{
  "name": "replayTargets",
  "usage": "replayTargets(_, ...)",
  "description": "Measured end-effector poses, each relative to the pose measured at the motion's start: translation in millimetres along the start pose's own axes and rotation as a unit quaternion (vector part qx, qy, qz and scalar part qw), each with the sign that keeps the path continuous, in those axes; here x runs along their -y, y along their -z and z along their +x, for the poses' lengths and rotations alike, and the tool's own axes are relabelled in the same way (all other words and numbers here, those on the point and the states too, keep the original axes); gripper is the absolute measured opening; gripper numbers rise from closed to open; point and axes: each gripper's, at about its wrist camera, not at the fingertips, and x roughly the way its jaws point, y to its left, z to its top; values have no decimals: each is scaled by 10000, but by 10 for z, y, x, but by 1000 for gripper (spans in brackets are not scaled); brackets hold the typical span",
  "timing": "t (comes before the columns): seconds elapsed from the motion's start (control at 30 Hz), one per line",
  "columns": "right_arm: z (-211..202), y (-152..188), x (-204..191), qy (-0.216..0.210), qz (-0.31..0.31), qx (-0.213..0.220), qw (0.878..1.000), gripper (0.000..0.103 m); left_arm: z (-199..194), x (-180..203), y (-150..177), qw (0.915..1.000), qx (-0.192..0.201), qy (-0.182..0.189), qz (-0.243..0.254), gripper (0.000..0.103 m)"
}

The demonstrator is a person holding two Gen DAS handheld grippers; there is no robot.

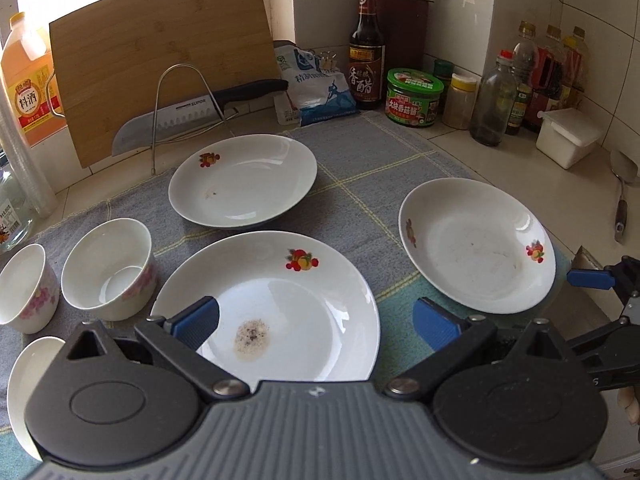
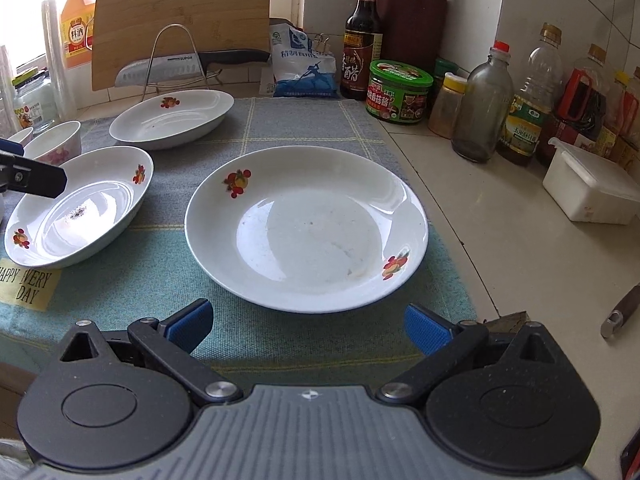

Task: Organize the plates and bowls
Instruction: 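Reach the left tool to the stained white plate's rim and grasp it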

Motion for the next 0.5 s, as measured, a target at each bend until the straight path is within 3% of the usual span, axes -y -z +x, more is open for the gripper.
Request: replayTargets(0.5,331,-3,386,-705,-384,4,9968,103,564,589,-497,9960,-182,477,735,102)
